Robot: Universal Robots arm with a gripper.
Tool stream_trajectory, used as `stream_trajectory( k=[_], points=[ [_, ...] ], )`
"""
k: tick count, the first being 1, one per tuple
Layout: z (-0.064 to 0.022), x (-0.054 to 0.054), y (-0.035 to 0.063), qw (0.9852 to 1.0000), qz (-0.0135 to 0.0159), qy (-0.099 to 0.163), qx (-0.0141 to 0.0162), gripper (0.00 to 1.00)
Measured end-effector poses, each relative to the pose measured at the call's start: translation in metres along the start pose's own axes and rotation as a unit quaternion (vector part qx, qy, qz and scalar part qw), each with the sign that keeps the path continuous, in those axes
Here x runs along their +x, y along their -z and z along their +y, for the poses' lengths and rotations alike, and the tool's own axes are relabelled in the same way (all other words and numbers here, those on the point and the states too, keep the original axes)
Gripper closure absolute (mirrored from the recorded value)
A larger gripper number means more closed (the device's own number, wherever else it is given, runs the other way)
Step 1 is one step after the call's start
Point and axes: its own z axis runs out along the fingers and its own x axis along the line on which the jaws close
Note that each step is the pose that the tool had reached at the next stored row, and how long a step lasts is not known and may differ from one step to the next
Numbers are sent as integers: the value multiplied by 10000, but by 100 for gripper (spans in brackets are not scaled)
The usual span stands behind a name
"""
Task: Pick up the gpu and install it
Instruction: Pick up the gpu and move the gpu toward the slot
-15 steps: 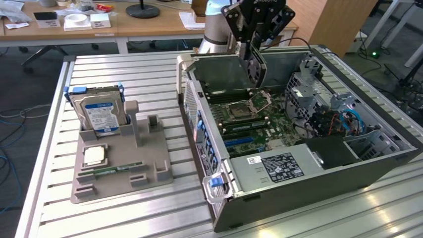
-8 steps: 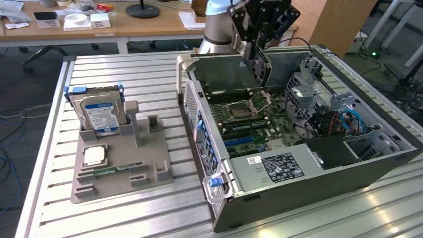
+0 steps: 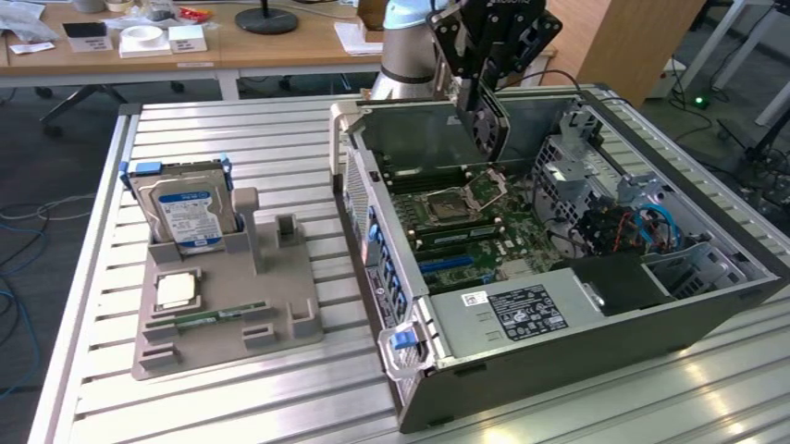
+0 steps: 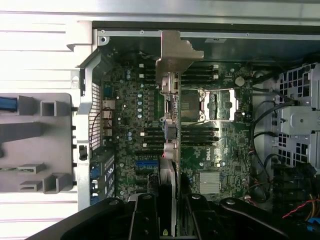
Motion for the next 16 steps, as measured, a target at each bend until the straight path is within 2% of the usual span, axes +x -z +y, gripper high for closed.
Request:
stream_trajectory(
  k=[12,16],
  points=[
    [2,-107,-3,10000,0,0,0,74],
    [2,-110,-3,10000,0,0,0,74]
  ],
)
